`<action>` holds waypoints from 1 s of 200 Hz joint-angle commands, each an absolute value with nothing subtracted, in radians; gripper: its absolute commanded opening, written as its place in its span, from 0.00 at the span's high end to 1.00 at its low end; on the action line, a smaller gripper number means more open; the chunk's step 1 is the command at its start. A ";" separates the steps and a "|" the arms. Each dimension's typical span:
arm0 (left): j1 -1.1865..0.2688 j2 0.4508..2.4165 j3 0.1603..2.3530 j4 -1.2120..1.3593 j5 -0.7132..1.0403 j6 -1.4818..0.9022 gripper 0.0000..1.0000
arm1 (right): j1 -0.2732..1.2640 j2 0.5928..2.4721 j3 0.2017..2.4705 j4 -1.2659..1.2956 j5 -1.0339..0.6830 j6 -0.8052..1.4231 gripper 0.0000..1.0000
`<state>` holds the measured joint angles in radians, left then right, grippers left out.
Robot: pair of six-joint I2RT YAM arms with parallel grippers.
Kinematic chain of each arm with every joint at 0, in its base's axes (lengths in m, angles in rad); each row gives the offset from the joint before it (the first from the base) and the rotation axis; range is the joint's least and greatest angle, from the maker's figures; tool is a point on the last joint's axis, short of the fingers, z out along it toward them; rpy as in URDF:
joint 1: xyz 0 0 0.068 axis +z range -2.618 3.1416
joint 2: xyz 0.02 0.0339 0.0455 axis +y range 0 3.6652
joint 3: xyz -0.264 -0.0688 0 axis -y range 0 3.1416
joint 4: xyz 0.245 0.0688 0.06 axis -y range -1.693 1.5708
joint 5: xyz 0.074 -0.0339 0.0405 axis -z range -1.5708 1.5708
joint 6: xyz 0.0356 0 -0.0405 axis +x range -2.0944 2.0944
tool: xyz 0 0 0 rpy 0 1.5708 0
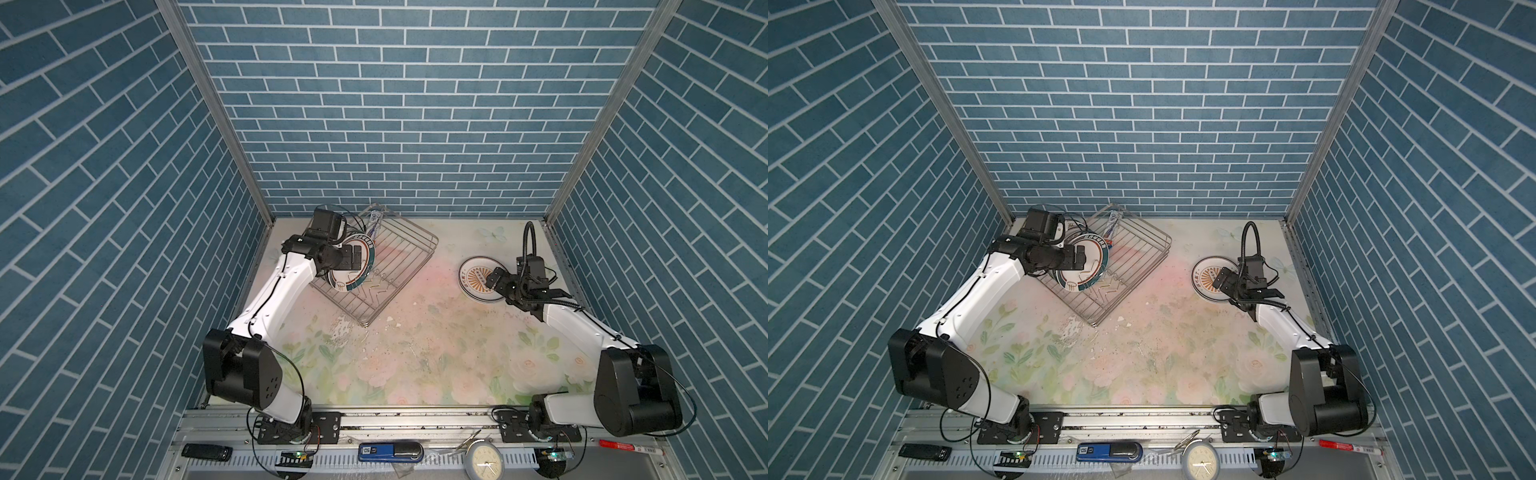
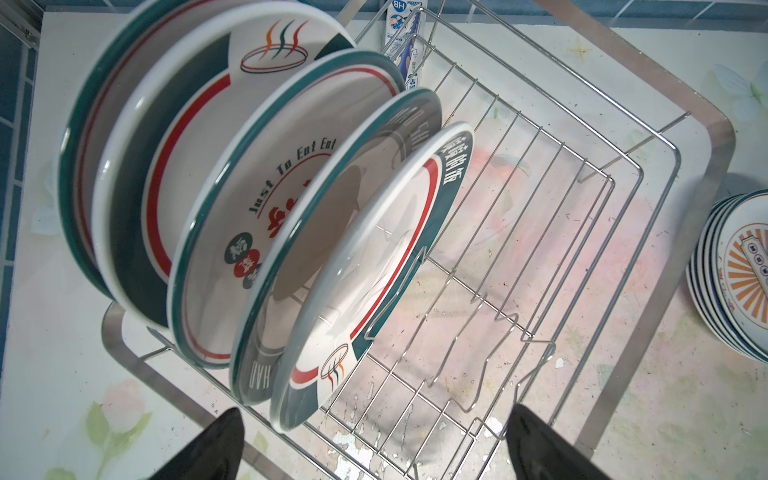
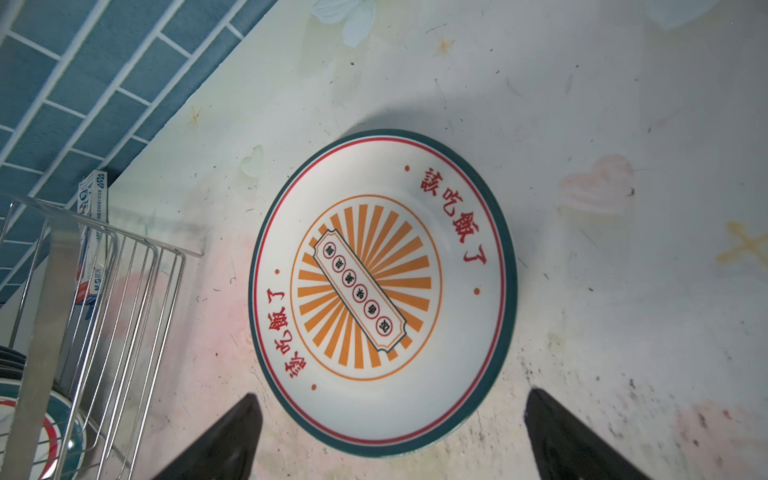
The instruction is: Unload the plates from the dish rack
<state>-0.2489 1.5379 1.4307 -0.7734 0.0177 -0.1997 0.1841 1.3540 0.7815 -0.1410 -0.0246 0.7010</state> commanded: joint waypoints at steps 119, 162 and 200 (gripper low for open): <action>-0.250 1.679 1.516 -0.810 0.005 -0.121 0.07 | 0.193 1.322 0.779 -0.087 -0.078 0.673 0.01; -0.249 1.713 1.547 -0.825 -0.009 -0.100 0.17 | 0.194 1.330 0.777 -0.073 -0.081 0.675 0.01; -0.235 1.748 1.566 -0.835 -0.017 -0.083 0.43 | 0.193 1.329 0.775 -0.064 -0.123 0.675 0.01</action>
<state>-0.2462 1.7195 1.5414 -0.8127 -0.0105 -0.1059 0.1898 1.3415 0.7807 -0.0830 -0.0940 0.6983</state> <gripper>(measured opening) 0.632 0.989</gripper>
